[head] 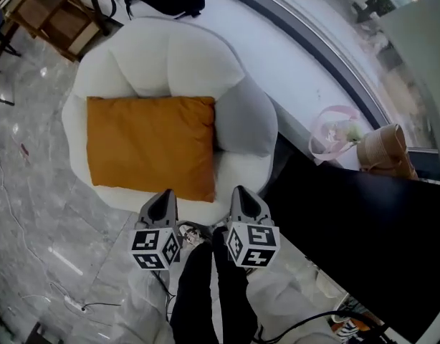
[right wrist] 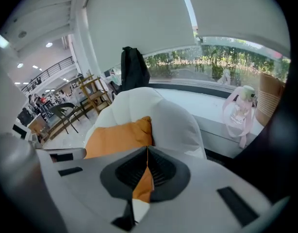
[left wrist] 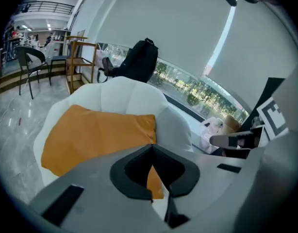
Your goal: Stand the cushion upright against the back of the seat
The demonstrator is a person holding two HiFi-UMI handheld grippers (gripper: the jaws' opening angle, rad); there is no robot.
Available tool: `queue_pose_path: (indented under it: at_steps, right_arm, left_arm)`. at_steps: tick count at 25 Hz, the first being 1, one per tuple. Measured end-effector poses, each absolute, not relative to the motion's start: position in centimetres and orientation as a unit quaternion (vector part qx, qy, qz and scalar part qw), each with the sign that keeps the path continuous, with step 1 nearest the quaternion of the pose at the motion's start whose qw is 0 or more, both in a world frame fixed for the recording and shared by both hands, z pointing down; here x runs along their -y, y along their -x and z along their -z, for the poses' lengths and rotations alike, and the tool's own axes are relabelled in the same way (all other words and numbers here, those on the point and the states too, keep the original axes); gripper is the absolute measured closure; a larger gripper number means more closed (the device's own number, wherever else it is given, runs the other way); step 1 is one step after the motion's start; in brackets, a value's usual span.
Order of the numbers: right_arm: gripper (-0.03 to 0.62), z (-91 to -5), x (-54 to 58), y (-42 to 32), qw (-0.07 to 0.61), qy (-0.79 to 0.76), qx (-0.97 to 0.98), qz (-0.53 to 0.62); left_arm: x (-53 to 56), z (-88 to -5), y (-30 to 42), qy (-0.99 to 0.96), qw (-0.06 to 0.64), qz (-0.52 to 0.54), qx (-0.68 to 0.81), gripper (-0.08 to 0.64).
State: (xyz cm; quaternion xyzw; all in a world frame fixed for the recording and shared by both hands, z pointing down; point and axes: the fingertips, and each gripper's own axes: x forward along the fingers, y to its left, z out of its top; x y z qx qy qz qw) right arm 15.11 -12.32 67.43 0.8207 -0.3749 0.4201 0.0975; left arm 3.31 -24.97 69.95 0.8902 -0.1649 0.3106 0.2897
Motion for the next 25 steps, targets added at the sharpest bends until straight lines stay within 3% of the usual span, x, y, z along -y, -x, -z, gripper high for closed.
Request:
queue_pose_path:
  at_steps: [11, 17, 22, 25]
  right_arm:
    - [0.529, -72.9, 10.8, -16.1, 0.122, -0.814, 0.37, -0.43]
    - [0.529, -74.1, 11.2, -17.5, 0.12, -0.808, 0.364, -0.447]
    - [0.529, -75.3, 11.7, -18.4, 0.112, -0.805, 0.355, -0.462]
    - [0.529, -75.8, 12.0, -18.7, 0.11, -0.8, 0.351, -0.474]
  left_arm:
    - [23.1, -75.7, -6.6, -0.896, 0.276, -0.334, 0.094, 0.552]
    - [23.7, -77.3, -9.1, -0.898, 0.216, -0.383, 0.024, 0.547]
    - [23.4, -79.1, -11.3, -0.891, 0.185, -0.414, -0.042, 0.419]
    - [23.6, -80.6, -11.9, -0.884, 0.127, -0.445, -0.063, 0.351]
